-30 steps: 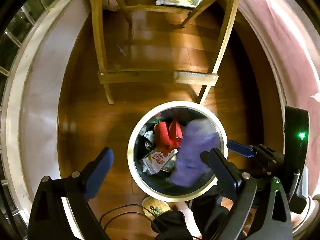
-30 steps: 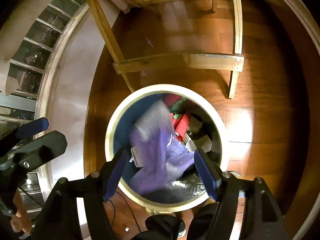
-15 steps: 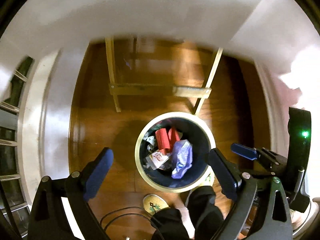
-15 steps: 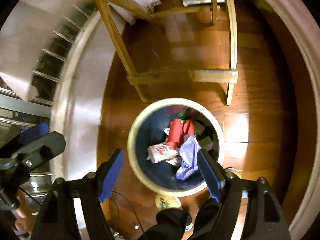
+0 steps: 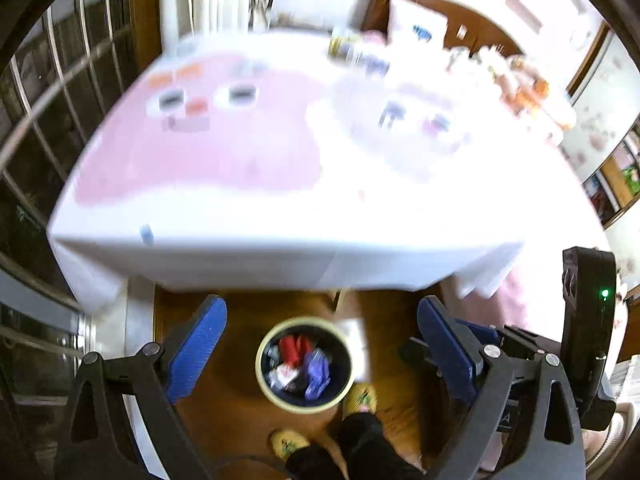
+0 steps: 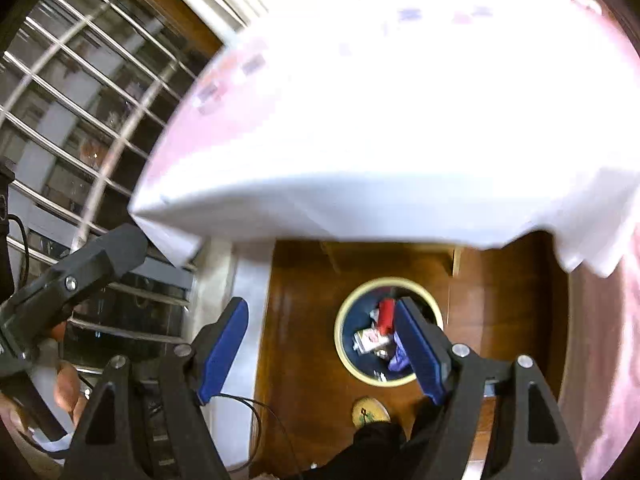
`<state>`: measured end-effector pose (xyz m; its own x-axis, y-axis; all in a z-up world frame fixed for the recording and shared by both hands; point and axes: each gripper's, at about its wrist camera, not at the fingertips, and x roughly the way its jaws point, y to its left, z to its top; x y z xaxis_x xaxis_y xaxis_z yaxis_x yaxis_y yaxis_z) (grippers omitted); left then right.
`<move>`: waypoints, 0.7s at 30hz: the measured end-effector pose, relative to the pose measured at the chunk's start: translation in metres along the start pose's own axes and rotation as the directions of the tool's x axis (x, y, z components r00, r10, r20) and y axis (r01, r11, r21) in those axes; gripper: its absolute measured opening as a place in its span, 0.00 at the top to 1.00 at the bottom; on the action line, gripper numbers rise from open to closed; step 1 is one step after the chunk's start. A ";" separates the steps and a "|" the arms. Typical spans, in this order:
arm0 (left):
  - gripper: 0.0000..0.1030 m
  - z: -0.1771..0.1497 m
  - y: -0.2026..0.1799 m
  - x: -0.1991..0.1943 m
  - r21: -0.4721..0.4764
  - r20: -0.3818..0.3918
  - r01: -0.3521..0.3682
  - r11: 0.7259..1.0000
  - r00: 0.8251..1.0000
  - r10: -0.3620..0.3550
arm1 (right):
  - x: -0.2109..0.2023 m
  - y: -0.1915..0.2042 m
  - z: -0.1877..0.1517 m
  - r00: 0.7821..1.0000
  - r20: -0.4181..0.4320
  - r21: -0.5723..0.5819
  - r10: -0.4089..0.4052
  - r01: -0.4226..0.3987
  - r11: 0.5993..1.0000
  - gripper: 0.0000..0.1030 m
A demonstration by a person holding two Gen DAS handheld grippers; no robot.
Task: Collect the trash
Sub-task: 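Raise both tools back toward the table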
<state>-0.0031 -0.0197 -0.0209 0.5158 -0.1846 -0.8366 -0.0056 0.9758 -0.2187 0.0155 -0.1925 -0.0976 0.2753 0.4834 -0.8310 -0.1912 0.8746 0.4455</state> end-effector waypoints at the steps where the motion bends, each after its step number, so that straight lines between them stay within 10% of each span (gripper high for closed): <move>1: 0.07 0.008 -0.002 -0.012 0.004 0.020 0.001 1.000 1.000 -0.001 | -0.017 0.008 0.008 1.000 0.028 -0.009 0.001 -0.001 1.000 0.27; 21: 0.07 0.169 -0.062 -0.081 0.110 0.251 -0.083 0.990 0.966 0.053 | -0.152 0.034 0.165 0.921 0.380 -0.194 -0.083 0.167 0.967 0.27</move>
<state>0.1003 -0.0450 0.1452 0.7136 -0.0971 -0.6938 0.0462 0.9947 -0.0917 0.1224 -0.2303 0.0983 0.6278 0.3868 -0.6755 -0.3219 0.9191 0.2272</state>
